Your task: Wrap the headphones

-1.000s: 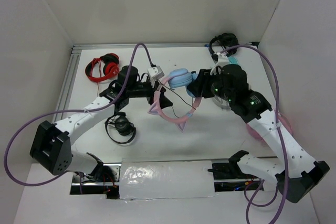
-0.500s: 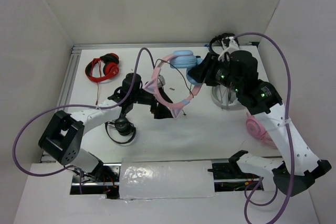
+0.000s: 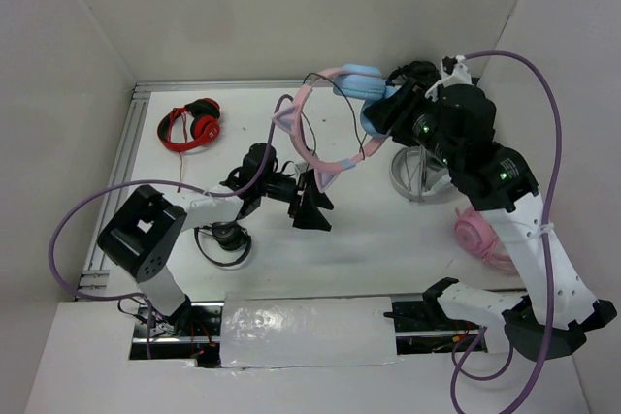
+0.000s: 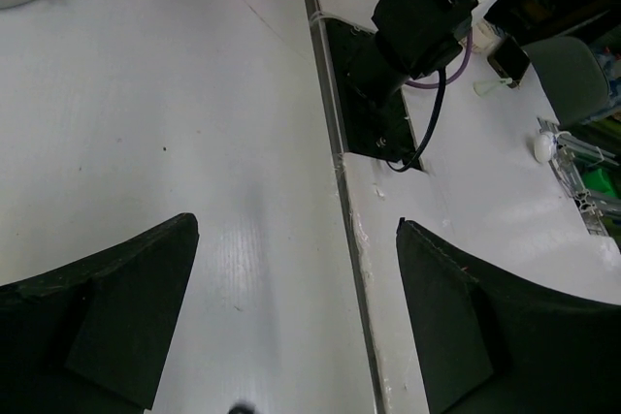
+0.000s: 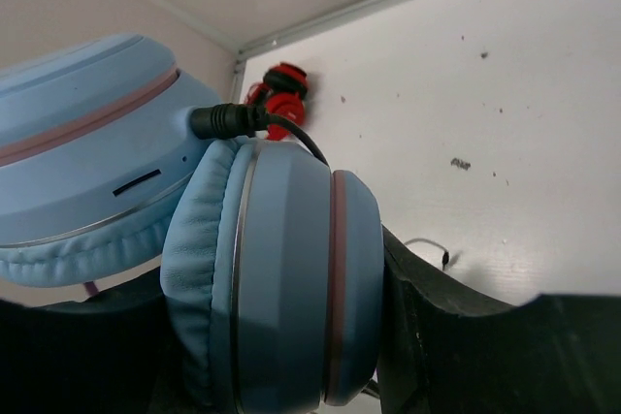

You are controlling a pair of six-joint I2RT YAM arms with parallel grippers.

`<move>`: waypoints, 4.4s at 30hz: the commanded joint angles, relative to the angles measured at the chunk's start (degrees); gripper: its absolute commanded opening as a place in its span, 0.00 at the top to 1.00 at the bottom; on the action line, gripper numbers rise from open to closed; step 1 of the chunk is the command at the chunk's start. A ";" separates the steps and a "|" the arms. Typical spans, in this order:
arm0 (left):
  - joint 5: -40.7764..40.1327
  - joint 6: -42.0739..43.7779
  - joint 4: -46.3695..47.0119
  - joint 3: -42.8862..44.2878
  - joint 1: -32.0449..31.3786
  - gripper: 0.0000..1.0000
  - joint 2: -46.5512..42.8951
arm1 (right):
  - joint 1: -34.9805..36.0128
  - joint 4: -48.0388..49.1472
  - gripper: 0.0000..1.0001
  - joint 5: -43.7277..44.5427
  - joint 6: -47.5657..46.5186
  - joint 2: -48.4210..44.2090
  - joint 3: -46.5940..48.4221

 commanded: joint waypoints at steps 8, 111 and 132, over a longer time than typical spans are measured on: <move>2.19 -3.98 10.71 -1.00 -0.19 0.37 1.99 | -1.41 4.50 1.00 3.41 4.85 3.99 12.94; -52.56 -7.67 -40.35 -1.44 -16.01 1.00 -28.78 | -10.46 -16.17 1.00 36.57 27.55 33.68 24.27; -55.65 -8.82 -28.04 -4.27 -12.15 1.00 -18.95 | -33.14 -2.27 1.00 -40.17 6.96 32.99 24.71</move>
